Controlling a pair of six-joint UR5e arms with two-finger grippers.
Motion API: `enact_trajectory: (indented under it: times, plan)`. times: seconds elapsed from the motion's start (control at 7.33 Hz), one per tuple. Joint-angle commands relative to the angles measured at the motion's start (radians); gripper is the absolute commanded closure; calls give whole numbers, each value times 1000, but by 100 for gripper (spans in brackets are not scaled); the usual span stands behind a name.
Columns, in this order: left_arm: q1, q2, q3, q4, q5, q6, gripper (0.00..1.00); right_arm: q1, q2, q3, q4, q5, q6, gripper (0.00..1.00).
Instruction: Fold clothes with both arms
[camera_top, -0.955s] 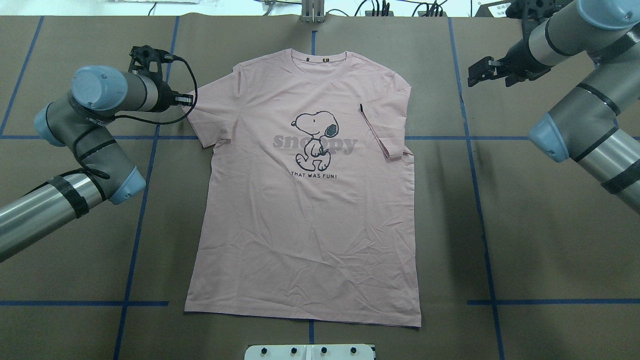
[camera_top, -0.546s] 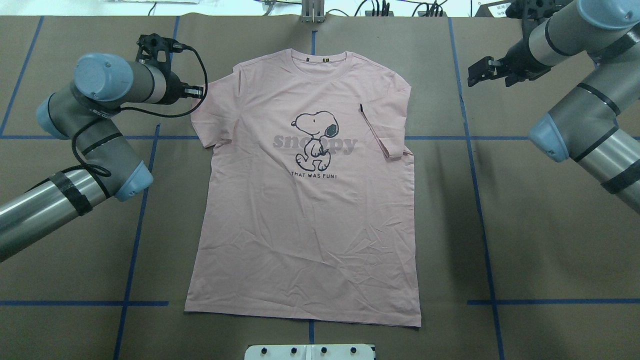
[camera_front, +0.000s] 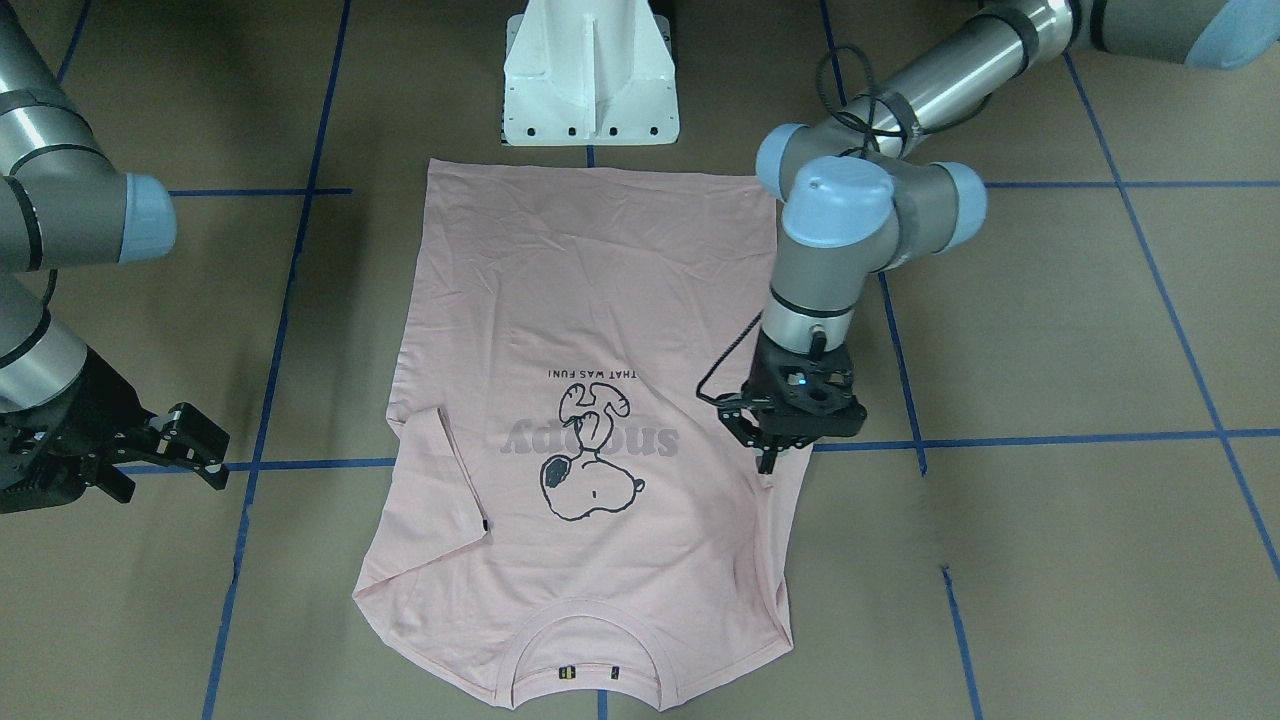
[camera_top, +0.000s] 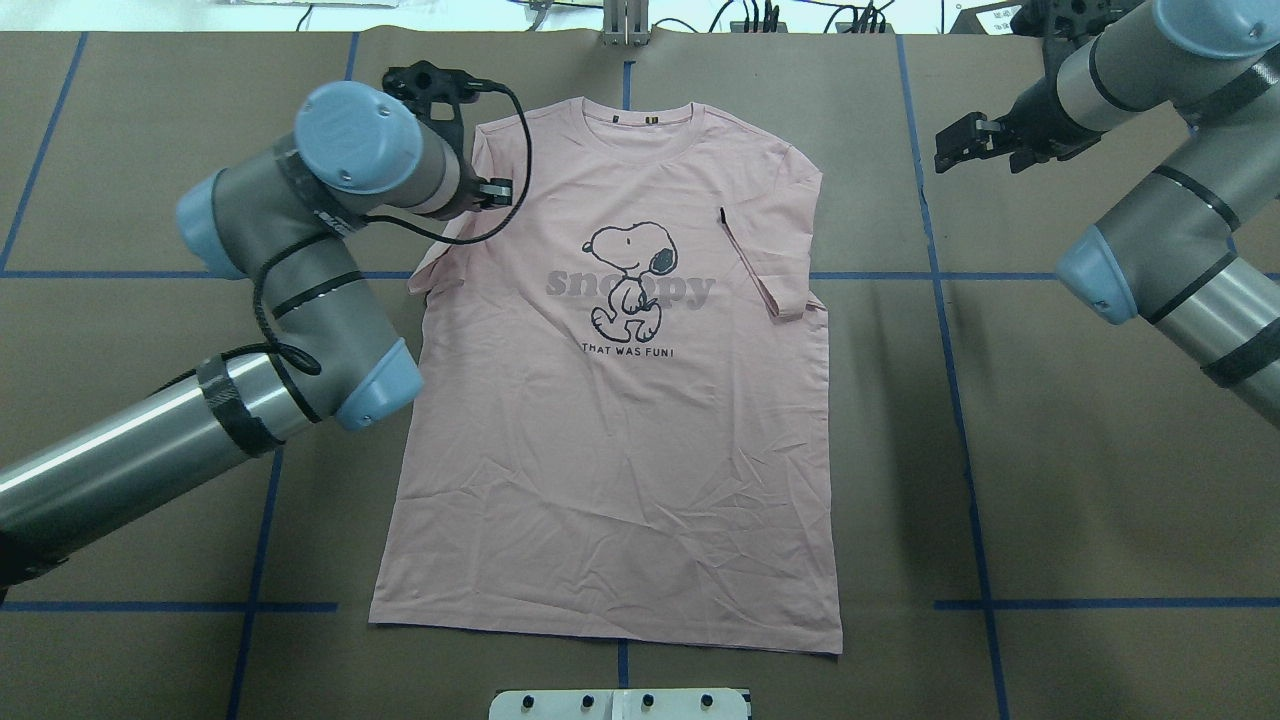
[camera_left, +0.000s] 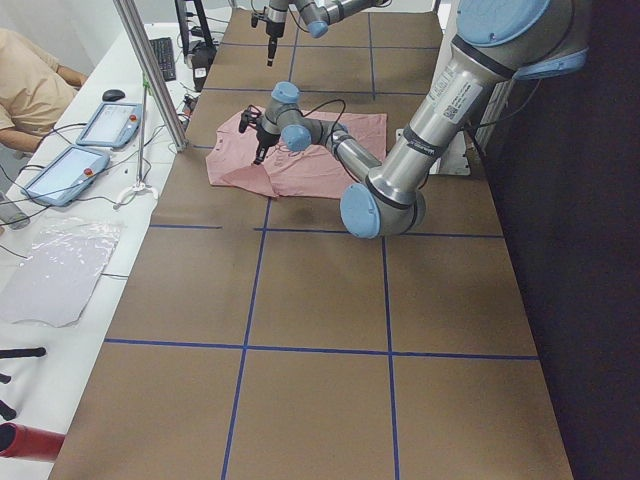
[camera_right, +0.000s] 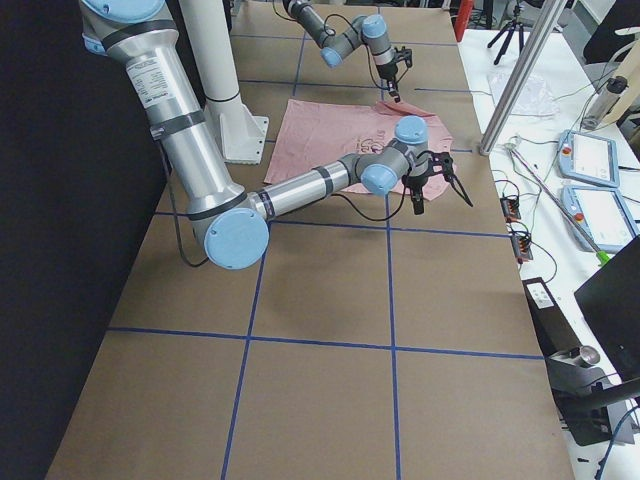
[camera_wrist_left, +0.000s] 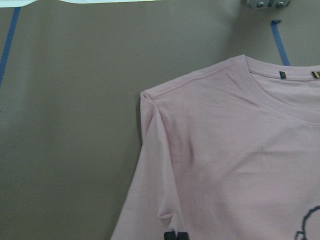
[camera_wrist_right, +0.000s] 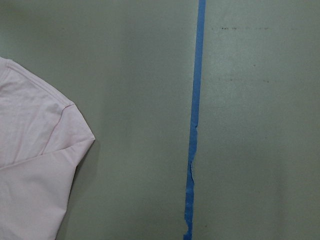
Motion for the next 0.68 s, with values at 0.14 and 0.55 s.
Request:
enact_trajectory:
  times: [0.14, 0.55]
  plan:
    - [24, -134, 197, 29, 41, 5, 50, -2, 5, 0, 0, 0, 0, 0]
    - [19, -77, 25, 36, -9, 119, 0, -22, -9, 82, -12, -9, 117, 0]
